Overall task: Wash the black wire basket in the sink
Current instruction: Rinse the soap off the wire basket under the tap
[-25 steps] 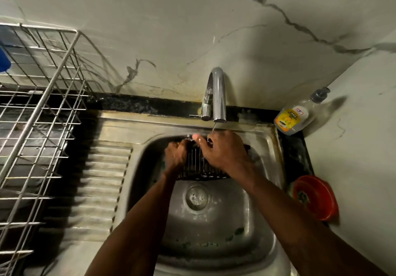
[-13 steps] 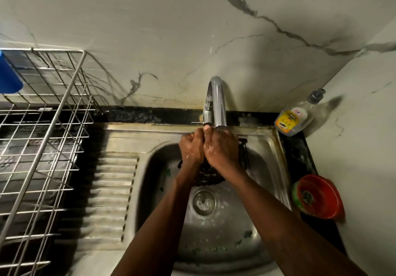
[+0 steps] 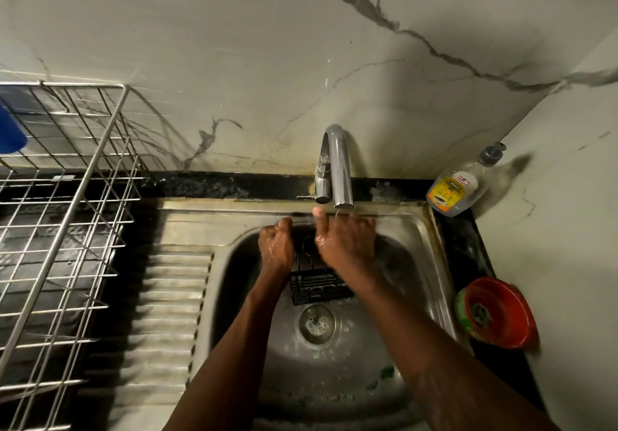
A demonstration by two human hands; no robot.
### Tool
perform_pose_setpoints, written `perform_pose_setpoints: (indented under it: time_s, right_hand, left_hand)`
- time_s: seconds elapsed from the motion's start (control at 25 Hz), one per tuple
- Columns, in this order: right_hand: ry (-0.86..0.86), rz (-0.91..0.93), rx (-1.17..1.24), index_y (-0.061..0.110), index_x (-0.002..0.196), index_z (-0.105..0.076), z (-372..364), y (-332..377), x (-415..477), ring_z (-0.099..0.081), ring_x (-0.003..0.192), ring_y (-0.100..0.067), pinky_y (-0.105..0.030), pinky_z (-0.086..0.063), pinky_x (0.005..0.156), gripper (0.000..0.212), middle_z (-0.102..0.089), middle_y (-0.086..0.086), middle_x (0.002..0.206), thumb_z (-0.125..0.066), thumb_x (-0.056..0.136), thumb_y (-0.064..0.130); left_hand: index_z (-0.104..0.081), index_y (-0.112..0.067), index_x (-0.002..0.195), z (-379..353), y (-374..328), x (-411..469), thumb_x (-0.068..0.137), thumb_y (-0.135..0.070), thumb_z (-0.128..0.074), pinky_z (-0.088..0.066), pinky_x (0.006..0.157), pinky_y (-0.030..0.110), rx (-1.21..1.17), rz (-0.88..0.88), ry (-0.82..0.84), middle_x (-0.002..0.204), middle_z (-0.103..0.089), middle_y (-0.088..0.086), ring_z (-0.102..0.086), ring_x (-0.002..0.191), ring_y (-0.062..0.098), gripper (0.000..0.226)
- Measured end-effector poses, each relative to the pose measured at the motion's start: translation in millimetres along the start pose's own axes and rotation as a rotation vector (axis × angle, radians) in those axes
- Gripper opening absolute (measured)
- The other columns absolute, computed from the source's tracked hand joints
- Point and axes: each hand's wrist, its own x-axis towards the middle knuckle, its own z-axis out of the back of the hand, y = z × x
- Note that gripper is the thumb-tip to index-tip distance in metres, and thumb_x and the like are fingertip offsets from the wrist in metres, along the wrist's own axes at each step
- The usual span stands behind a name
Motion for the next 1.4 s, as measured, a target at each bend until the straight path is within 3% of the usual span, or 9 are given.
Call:
perform_pose_setpoints:
  time_s: [0.2,0.36,0.6,0.84,0.96,1.08,1.16,1.28,1.4]
  right_hand:
    - [-0.185,0.393,0.074,0.024,0.127,-0.061,-10,-5,-29,-0.059,0.112,-0.023,-0.046,-0.039,0.108,0.05,-0.066,-0.004,0.119,-0.029,0.104,0.054]
    - [0.099,0.06,-0.081,0.02,0.081,-0.061,15,-5,21,-0.051,0.06,-0.015,-0.03,-0.042,0.063,0.064,-0.052,0.001,0.065,-0.016,0.106,0.059]
    - [-0.133,0.345,-0.004,0.028,0.115,-0.06,-6,22,-18,-0.057,0.102,-0.021,-0.04,-0.039,0.098,0.039,-0.065,0.002,0.109,-0.027,0.105,0.046]
    - [-0.078,-0.091,0.056,0.017,0.087,-0.069,14,-24,7,-0.043,0.056,-0.015,-0.029,-0.035,0.058,0.057,-0.069,-0.005,0.078,-0.027,0.107,0.05]
    - [-0.123,-0.129,0.079,0.015,0.079,-0.069,5,-16,17,-0.054,0.06,-0.019,-0.03,-0.044,0.069,0.052,-0.063,-0.003,0.068,-0.035,0.106,0.045]
    - [-0.118,-0.156,0.122,0.013,0.095,-0.075,3,-17,18,-0.069,0.089,-0.028,-0.031,-0.043,0.077,0.046,-0.075,-0.01,0.092,-0.04,0.106,0.041]
    - [-0.126,-0.18,0.26,0.011,0.097,-0.075,5,-17,11,-0.069,0.092,-0.031,-0.035,-0.05,0.083,0.042,-0.075,-0.012,0.095,-0.043,0.106,0.038]
    - [-0.053,-0.392,0.841,0.018,0.07,-0.075,5,-25,16,-0.069,0.074,-0.024,-0.038,-0.054,0.077,0.043,-0.072,0.001,0.071,-0.05,0.101,0.034]
    - [-0.099,-0.435,0.848,0.015,0.07,-0.075,9,-24,17,-0.062,0.074,-0.024,-0.028,-0.04,0.07,0.048,-0.067,-0.002,0.069,-0.048,0.105,0.032]
  left_hand:
    - [-0.06,-0.012,0.13,4,0,-4,0.108,-0.032,-0.044,-0.044,0.101,0.038,0.389,-0.165,0.086,0.122,-0.047,0.013,-0.05,0.113,0.025,0.034]
    - [-0.059,-0.009,0.087,-1,-6,-11,0.104,-0.029,-0.054,-0.048,0.073,0.035,-0.017,-0.032,-0.031,0.088,-0.062,0.01,-0.058,0.079,0.018,0.027]
    - [-0.069,-0.009,0.117,1,3,21,0.097,-0.052,-0.036,-0.051,0.097,0.029,0.094,-0.093,0.114,0.118,-0.07,0.021,-0.065,0.111,0.035,0.058]
    - [-0.066,-0.007,0.078,-2,-6,11,0.104,-0.058,-0.042,-0.056,0.069,0.042,0.433,-0.421,0.121,0.075,-0.071,0.014,-0.066,0.067,0.027,0.061]
    - [-0.062,-0.02,0.109,-8,-20,-16,0.107,-0.051,-0.023,-0.053,0.086,0.042,0.963,-0.715,0.033,0.099,-0.072,0.009,-0.069,0.095,0.028,0.05]
    - [-0.055,-0.018,0.135,-24,-4,-47,0.1,-0.046,-0.024,-0.025,0.123,0.056,0.993,-0.823,0.118,0.144,-0.058,0.007,-0.041,0.146,0.031,0.055]
    - [-0.057,-0.015,0.135,-22,3,-48,0.102,-0.042,-0.026,-0.018,0.127,0.049,1.0,-0.942,0.123,0.141,-0.06,0.007,-0.045,0.142,0.029,0.052]
    - [-0.062,-0.025,0.112,-17,-9,-44,0.106,-0.047,-0.023,-0.042,0.096,0.035,1.17,-0.967,0.148,0.102,-0.064,-0.004,-0.058,0.1,0.018,0.045]
    - [-0.053,-0.024,0.067,-25,-40,-40,0.103,-0.053,-0.024,-0.035,0.059,0.028,1.181,-0.835,0.219,0.063,-0.049,-0.012,-0.058,0.063,0.016,0.054]
